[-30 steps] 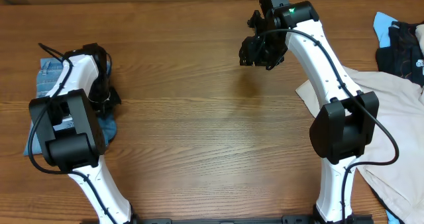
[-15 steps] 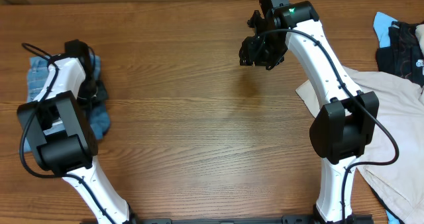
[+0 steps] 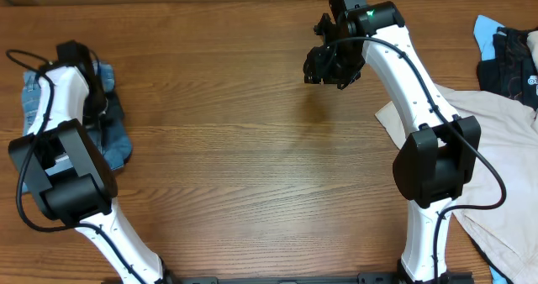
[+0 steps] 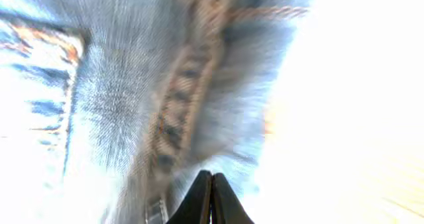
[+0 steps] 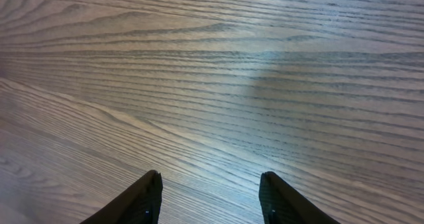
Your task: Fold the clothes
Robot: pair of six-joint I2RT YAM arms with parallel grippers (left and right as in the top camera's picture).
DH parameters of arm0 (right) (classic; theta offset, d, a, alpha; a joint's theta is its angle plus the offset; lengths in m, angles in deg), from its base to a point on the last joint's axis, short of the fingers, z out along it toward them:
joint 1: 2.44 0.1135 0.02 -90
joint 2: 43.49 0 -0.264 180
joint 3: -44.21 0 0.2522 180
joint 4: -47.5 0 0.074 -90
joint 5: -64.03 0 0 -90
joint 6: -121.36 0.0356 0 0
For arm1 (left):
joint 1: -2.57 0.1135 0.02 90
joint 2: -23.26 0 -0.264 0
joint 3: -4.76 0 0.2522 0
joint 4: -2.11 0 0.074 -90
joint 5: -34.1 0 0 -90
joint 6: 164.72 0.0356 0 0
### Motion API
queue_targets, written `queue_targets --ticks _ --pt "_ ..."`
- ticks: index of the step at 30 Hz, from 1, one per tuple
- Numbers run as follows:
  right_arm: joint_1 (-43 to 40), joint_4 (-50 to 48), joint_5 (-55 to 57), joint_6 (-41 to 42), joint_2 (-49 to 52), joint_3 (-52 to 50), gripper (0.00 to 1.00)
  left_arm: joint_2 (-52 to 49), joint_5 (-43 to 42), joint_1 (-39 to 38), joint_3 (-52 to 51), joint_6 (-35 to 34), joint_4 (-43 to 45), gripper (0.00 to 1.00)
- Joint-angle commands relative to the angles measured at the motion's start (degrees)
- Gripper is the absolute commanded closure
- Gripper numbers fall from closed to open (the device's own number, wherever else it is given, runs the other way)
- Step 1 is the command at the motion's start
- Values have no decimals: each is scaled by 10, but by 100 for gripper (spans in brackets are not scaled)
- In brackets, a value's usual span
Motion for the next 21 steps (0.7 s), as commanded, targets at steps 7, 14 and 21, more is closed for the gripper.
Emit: queue_targets --ticks 7,14,21 --pt "2 0 2 -5 -14 11 49 8 -16 -72 28 -35 -122 96" --pt "2 2 2 -6 -14 11 49 8 21 -65 -97 -106 -124 96" --pt "2 3 2 -6 -14 11 49 10 193 -24 -118 -208 -133 96"
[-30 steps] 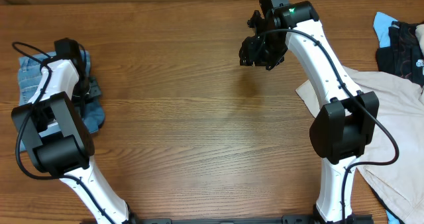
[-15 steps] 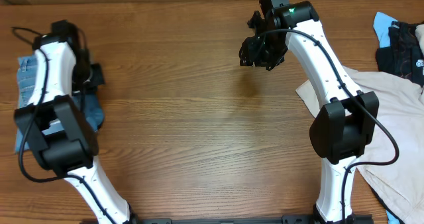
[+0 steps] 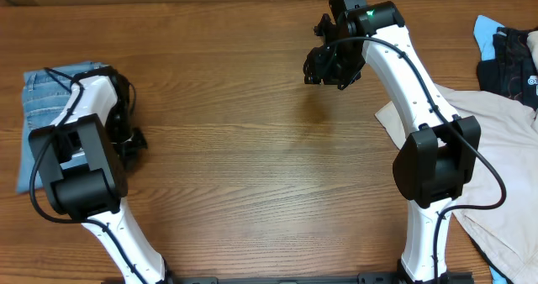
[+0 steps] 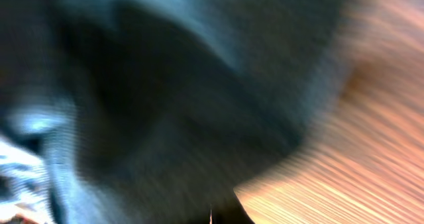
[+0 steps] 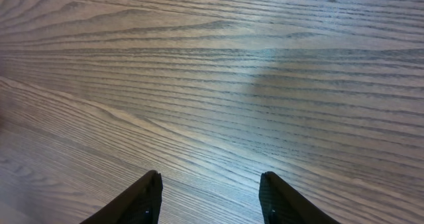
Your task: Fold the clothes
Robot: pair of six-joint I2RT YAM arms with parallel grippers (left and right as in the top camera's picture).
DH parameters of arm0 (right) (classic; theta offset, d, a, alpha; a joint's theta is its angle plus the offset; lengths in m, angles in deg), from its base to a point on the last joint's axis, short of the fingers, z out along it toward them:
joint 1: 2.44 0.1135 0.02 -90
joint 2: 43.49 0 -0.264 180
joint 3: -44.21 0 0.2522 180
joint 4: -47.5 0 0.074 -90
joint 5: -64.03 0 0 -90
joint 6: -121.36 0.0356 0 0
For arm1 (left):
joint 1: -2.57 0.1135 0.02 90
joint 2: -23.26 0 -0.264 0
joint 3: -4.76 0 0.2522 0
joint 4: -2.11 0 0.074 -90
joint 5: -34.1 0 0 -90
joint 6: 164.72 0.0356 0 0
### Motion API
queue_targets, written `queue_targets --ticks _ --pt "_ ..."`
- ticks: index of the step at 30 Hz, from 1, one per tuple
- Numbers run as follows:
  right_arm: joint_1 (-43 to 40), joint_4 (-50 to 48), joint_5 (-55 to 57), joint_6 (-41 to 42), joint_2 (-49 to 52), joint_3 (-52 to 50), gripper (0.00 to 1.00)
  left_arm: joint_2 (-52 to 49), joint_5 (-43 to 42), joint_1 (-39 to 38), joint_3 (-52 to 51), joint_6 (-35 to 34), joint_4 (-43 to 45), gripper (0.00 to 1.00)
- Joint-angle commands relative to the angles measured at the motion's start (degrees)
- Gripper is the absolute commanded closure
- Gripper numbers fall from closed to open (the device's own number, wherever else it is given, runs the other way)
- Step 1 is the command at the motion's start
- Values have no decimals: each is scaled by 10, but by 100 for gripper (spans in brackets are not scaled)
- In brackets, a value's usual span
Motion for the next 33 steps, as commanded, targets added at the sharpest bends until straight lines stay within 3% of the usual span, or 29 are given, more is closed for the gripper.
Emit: queue_targets --ticks 1,5,14,24,30,31,33 --pt "2 -1 2 -6 -14 11 49 10 116 29 -2 -62 17 96" --pt "2 0 1 -6 -14 11 49 10 128 51 4 -62 44 96" --pt "2 3 2 -6 -14 11 49 18 49 39 38 -23 40 96" --pt "-3 3 8 -8 -14 11 48 189 -130 4 39 70 76 95" --pt "-28 -2 -10 -6 -14 12 42 239 -258 -31 39 114 112 80" --pt "-35 -2 -15 -6 -14 12 40 239 -266 -41 39 120 117 76" --pt "-50 -2 -20 -6 -14 12 32 239 -267 -63 39 139 124 58"
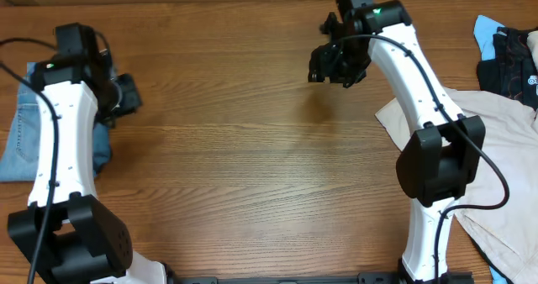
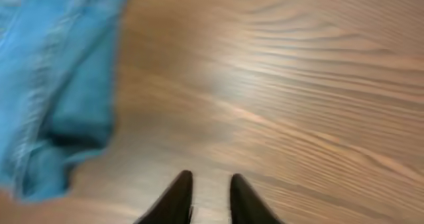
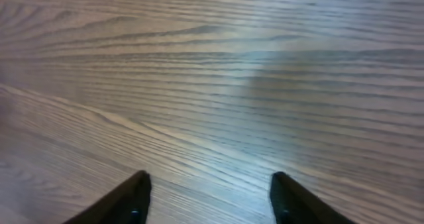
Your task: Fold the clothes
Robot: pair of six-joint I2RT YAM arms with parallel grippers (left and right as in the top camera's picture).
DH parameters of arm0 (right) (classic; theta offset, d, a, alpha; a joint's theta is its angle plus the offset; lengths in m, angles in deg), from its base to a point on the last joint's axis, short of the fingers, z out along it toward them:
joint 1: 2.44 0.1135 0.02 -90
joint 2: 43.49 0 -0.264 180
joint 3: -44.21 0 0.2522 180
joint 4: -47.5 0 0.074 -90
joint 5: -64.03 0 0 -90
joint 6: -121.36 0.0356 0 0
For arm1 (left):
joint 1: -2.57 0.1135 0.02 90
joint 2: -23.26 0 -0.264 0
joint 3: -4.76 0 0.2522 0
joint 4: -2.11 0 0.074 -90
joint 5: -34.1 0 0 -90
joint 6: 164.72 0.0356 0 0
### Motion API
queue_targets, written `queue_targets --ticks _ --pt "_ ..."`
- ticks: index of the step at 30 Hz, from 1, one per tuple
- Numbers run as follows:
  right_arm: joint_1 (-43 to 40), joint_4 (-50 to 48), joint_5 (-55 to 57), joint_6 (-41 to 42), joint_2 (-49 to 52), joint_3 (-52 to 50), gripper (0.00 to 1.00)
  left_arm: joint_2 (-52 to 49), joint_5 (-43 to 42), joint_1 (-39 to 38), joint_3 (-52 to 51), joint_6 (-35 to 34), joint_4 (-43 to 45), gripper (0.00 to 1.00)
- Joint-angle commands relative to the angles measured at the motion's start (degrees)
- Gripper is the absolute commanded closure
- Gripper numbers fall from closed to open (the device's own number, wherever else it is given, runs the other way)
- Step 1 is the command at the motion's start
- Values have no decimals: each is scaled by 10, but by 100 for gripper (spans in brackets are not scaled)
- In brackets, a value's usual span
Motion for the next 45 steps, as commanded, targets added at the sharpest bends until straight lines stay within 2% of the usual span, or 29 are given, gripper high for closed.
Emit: queue_targets --ticks 1,2,3,7,12,17,19,23,30,36,43,44,45 --pt "-33 -2 -13 -1 -14 12 27 0 -66 -43 7 63 9 38" --pt "-42 -3 -13 -1 -14 12 15 0 -66 -54 7 74 13 2" --pt "-49 -3 -13 -1 -14 12 0 0 -64 -62 7 79 19 0" --pt "-79 3 -13 -1 -14 12 0 0 -71 -80 7 73 30 0" --pt "-119 28 -13 1 -16 12 0 0 -124 -75 10 -5 2 0" --pt "-168 55 -11 3 -52 12 0 0 -121 -71 59 27 -68 0" --pt "-189 76 -7 3 -87 11 0 2 -121 -73 89 62 -114 0" --pt "-204 100 30 -5 -158 7 0 19 -120 -76 92 72 -152 0" --pt "-202 111 54 -7 -280 6 0 82 -120 -76 75 72 -191 0" --pt "-201 111 68 -8 -361 -12 0 162 -113 -76 14 72 -160 0" --pt "-201 16 78 -7 -518 -249 0 321 -72 -76 -117 55 -77 0" --pt "-201 -23 79 -7 -568 -328 0 364 -58 -76 -149 52 -56 0" --pt "-201 -43 79 -7 -594 -365 0 390 -56 -76 -167 49 -45 0"
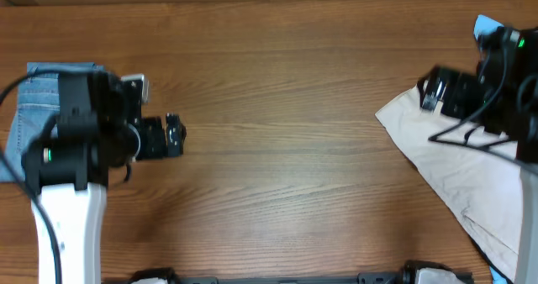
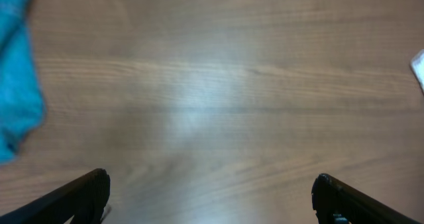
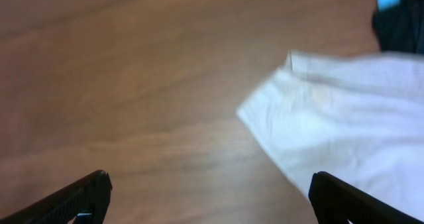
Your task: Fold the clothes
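Folded blue jeans (image 1: pixel 34 99) lie at the table's far left; their edge shows in the left wrist view as blue denim (image 2: pixel 16 91). My left gripper (image 1: pixel 174 135) hovers to the right of them over bare wood, wide open (image 2: pixel 211 181) and holding nothing. A crumpled beige garment (image 1: pixel 454 166) lies at the right, seen pale in the right wrist view (image 3: pixel 344 111). My right gripper (image 1: pixel 430 91) hangs above its left corner, wide open (image 3: pixel 209 179) and holding nothing.
A pile of dark and light-blue clothes (image 1: pixel 492 32) sits at the far right, visible too in the right wrist view (image 3: pixel 397 25). The wooden table (image 1: pixel 277 107) stretches between the two arms.
My left gripper has moved away from the jeans toward the table's middle and opened wide. My right gripper has gone from the far middle to above the beige garment's corner and stands wider open.
My left gripper was shut against the jeans at the far left, then shut at their right edge, then slightly open beside them. The right gripper stayed open over the far middle. Now the jeans lie folded alone, and both grippers stand wide open elsewhere.
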Robot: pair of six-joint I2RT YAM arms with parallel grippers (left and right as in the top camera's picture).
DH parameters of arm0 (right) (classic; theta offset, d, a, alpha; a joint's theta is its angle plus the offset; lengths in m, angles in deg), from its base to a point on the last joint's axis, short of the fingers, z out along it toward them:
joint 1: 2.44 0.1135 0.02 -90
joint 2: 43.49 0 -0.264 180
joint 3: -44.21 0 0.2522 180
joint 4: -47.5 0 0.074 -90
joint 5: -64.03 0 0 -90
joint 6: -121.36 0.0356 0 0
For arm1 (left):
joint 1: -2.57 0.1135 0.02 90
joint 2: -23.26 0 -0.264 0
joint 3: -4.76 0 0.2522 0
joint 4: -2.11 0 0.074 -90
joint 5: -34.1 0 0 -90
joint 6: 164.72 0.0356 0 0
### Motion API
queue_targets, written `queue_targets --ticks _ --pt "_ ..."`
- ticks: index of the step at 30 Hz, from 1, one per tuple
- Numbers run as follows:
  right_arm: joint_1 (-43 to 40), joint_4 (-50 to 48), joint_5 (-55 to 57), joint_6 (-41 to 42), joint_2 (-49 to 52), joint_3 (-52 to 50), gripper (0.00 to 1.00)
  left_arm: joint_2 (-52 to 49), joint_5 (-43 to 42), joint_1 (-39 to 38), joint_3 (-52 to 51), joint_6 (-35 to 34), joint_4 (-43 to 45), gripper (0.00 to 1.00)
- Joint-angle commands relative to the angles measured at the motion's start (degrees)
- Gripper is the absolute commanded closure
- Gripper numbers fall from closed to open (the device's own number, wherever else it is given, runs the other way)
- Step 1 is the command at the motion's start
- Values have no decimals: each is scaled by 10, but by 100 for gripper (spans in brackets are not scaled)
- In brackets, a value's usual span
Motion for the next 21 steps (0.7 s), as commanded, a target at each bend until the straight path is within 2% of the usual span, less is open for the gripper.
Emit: queue_targets --ticks 1,6,9,12,21 --pt "3 -82 10 -3 -115 -174 0 108 33 -1 -71 -12 38 0" --pt "2 -145 10 -1 -249 -322 0 208 69 -1 -134 -54 56 0" --pt "2 -149 10 0 -323 -369 0 264 131 -1 -167 -138 53 0" --pt "2 -140 10 1 -353 -377 0 292 167 -1 -193 -209 60 0" --pt "2 -119 10 1 -349 -377 0 281 167 -1 -200 -214 34 0"
